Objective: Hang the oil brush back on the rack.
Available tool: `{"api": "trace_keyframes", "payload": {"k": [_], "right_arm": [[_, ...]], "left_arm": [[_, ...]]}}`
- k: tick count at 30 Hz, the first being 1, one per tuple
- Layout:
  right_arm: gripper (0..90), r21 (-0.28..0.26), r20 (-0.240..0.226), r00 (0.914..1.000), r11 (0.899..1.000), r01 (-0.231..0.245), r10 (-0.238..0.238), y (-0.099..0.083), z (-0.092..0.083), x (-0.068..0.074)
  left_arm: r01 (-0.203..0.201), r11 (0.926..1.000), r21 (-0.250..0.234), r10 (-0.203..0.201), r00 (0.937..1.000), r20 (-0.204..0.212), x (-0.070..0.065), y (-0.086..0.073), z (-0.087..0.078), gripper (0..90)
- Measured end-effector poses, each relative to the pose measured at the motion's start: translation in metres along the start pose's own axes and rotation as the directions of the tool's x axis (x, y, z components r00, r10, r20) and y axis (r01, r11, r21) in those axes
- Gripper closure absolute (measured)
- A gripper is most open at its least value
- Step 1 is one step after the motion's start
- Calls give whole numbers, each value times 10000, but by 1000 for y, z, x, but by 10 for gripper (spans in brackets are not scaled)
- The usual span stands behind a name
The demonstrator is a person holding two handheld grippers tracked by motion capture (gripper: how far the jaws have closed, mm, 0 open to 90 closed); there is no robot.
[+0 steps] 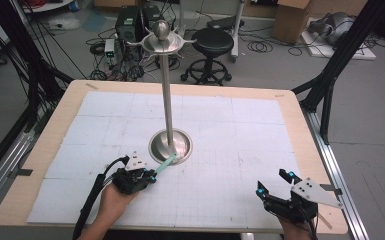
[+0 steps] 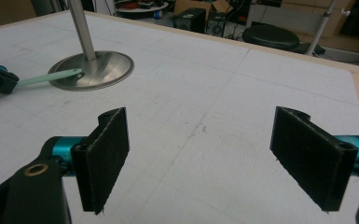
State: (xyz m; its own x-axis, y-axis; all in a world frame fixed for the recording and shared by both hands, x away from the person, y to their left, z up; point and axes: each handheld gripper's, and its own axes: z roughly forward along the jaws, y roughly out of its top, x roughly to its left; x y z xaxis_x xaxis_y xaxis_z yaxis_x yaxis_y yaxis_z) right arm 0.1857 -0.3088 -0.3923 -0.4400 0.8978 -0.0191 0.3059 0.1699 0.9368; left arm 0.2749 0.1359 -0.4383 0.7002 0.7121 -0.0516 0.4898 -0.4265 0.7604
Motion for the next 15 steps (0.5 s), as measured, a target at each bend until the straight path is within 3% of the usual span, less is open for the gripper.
{"api": "trace_keyframes", "payload": {"k": [7,10,15], "right_arm": [[184,-42,-203,9998,10000,0,-1,1,1,3],[183,-49,-409,9990,9998,179,-181,4,4,8],[166,-210,-915,9958,9998,60,-79,11,11,18]], "left_arm": [[245,9946,-1005,-217,9993,289,-2,3,-15,809],[83,9894,-1451,-30,9993,367,-6,4,-21,809],[13,9733,-2295,98,9988,473,-14,5,-34,809]]}}
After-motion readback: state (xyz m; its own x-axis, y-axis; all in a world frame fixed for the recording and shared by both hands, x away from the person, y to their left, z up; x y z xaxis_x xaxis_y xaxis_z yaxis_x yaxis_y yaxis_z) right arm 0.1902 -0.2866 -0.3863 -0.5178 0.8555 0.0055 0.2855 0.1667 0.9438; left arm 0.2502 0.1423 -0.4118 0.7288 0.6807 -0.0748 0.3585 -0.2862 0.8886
